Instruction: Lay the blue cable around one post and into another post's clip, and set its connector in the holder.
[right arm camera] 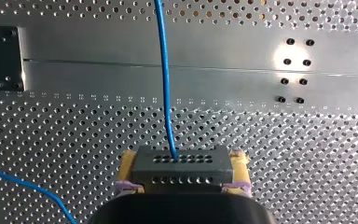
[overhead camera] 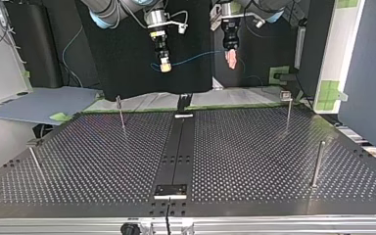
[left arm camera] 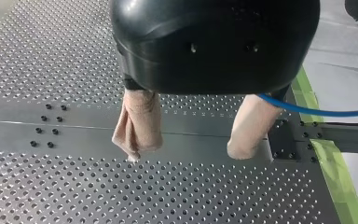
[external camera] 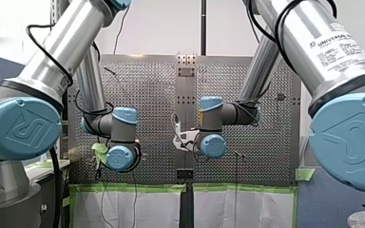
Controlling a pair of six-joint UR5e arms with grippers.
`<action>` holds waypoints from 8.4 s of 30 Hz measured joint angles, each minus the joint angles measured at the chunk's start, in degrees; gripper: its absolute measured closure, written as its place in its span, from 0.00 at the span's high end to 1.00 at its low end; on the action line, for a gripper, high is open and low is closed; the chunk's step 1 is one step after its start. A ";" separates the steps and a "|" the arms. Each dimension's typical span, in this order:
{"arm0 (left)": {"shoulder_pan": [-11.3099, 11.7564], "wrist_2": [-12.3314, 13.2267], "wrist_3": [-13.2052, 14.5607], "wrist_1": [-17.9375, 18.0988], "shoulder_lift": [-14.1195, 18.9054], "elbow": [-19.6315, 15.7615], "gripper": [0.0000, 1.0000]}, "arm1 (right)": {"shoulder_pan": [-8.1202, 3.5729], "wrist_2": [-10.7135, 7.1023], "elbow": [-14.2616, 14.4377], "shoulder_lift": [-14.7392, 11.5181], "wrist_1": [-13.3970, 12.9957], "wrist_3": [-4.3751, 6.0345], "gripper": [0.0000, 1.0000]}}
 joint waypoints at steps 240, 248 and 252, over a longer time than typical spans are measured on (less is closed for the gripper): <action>45.63 37.30 -37.72 -41.92 20.09 36.12 1.00 | -7.78 0.78 -52.25 5.01 29.28 2.14 0.00; 45.52 37.42 -37.79 -41.92 20.08 36.12 1.00 | -8.59 1.05 -47.53 5.00 25.71 2.88 0.00; 45.35 37.47 -37.76 -42.00 20.09 36.12 1.00 | -9.25 1.12 -45.34 5.00 23.54 3.98 0.00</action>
